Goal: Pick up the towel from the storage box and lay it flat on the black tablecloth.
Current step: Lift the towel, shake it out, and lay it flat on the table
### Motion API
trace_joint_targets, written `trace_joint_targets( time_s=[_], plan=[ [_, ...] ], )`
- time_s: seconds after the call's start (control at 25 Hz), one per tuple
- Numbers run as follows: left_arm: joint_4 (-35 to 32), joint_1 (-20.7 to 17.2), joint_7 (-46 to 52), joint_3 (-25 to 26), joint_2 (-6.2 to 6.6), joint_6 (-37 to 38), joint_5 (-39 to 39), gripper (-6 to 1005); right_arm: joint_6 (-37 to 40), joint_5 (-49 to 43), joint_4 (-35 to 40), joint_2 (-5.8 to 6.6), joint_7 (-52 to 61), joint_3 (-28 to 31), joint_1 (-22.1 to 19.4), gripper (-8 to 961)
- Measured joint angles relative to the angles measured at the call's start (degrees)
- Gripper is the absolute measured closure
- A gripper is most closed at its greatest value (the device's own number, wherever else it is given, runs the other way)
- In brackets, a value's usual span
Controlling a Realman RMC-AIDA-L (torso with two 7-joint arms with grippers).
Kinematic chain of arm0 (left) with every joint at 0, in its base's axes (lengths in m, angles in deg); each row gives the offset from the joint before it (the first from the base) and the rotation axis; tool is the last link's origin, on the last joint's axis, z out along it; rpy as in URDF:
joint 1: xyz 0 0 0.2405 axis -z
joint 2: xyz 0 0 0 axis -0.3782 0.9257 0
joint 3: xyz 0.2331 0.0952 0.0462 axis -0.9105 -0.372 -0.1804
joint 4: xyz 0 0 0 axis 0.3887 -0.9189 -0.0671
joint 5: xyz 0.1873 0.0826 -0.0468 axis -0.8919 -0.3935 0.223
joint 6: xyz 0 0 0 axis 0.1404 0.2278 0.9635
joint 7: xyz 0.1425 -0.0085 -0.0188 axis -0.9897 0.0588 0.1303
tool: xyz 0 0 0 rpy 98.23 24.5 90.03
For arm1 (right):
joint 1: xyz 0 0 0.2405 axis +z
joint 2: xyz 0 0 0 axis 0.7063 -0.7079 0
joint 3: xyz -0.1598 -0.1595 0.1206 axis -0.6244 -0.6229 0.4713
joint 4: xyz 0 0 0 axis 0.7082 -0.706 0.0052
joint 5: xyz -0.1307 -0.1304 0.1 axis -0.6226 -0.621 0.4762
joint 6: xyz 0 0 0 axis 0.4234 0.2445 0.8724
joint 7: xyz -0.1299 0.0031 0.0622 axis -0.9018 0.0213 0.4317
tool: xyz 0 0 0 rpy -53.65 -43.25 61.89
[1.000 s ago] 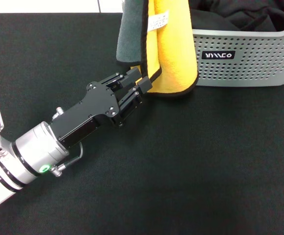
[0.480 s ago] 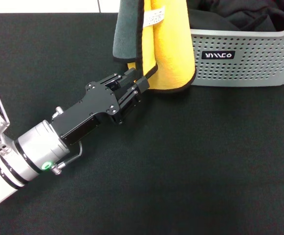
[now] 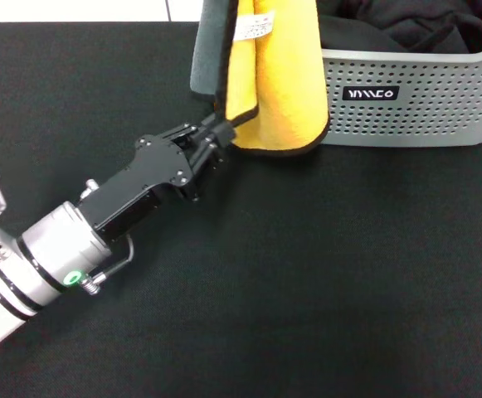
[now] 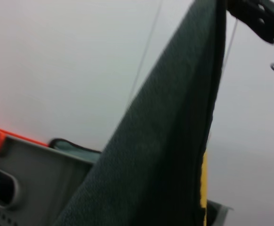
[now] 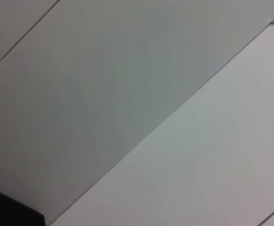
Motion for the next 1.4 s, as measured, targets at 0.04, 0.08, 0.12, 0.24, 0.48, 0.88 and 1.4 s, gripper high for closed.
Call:
trace_joint_targets(
  time_s=[0.04,0.08,0.12,0.24,0.48,0.88,1.4],
  plan=[
    [0.0,-0.3,0.0,0.0,0.00,0.3,0.4,766,0.0,0.0,0.0,0.01,0.0,0.0,-0.1,862],
    [0.0,-0.6,0.0,0.0,0.00,0.7,0.9,786,0.0,-0.1,0.0,0.03,0.0,0.0,-0.2,862],
    [0.0,-0.8,0.1,0.0,0.00,0.9,1.2,806,0.0,-0.2,0.1,0.05,0.0,0.1,-0.4,861],
    [0.0,-1.2,0.5,0.0,0.00,1.2,1.5,867,0.0,-0.2,0.4,0.08,0.0,0.1,-0.9,860],
    [-0.6,-1.3,2.3,0.1,0.22,4.5,1.6,970,-0.2,0.2,0.7,0.09,0.1,-0.2,-2.9,857],
    [-25.4,-11.3,24.4,-0.6,1.82,15.0,-3.2,980,-3.6,0.2,14.1,0.40,5.7,-5.5,-19.1,853],
    [-49.7,-21.8,44.1,-0.7,3.20,24.0,-3.7,972,-28.4,20.9,16.6,0.62,15.8,9.6,-28.7,848]
  ],
)
